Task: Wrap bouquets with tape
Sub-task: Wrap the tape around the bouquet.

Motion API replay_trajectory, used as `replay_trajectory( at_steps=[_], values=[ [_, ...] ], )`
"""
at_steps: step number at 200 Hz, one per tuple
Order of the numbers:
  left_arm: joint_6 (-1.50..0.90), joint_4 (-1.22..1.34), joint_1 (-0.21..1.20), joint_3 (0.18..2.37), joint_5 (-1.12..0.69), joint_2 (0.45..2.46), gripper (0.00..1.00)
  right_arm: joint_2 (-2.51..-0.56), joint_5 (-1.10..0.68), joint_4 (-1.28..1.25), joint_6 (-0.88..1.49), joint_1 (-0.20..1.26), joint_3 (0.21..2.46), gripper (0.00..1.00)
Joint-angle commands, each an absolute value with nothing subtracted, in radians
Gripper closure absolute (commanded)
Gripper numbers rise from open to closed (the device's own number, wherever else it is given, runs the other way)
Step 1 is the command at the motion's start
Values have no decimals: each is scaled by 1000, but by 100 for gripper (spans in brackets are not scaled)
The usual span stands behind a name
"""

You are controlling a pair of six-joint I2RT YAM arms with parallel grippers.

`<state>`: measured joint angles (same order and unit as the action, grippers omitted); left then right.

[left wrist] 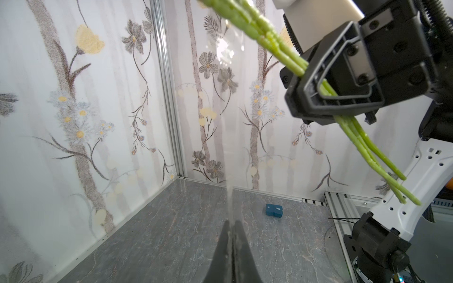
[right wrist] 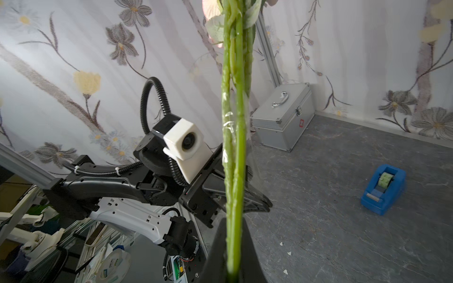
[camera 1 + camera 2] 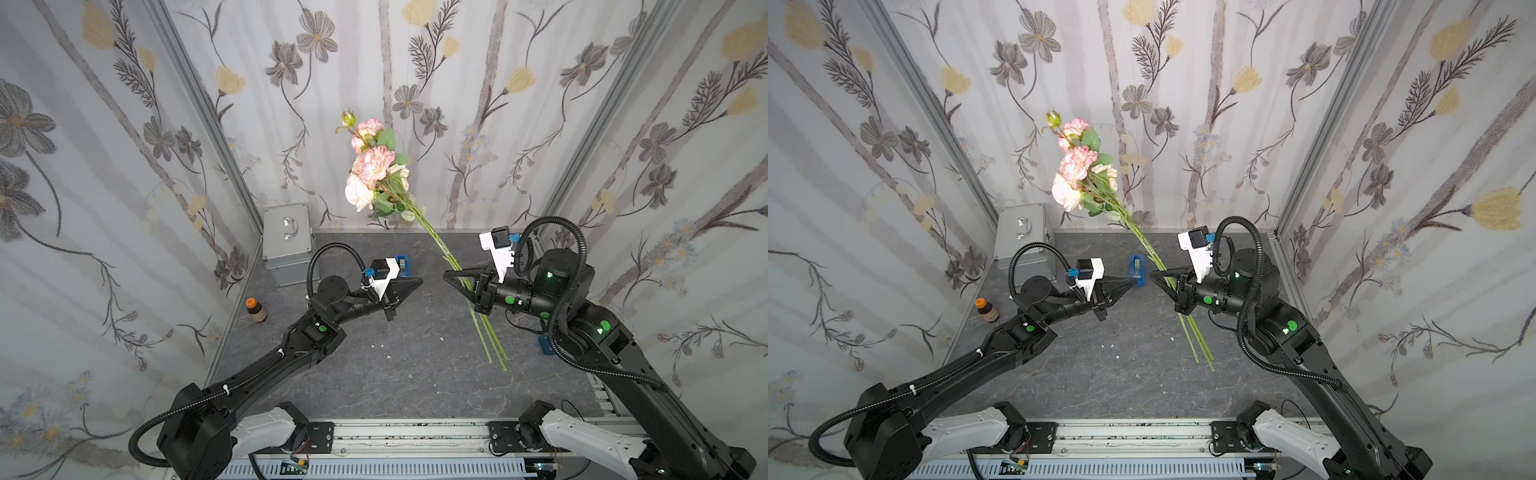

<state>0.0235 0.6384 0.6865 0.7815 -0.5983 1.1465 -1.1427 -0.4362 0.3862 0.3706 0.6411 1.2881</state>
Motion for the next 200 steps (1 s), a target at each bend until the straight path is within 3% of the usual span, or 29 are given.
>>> replay_trajectory(
  at_steps=[1, 50, 105, 200],
  values=[
    [54, 579, 687, 750, -582, 1107, 100, -1167, -278, 386, 317, 637, 1288, 100],
    [27, 518, 688, 709, -618, 1026, 100, -1244, -142, 410, 242, 605, 1272, 100],
    [3, 503, 693, 733, -650, 1003, 100, -1313, -125, 369, 176, 610, 1216, 100],
    [55, 479, 695, 924, -603, 1174, 100, -1277, -118, 270, 88, 734, 1018, 100]
  ],
)
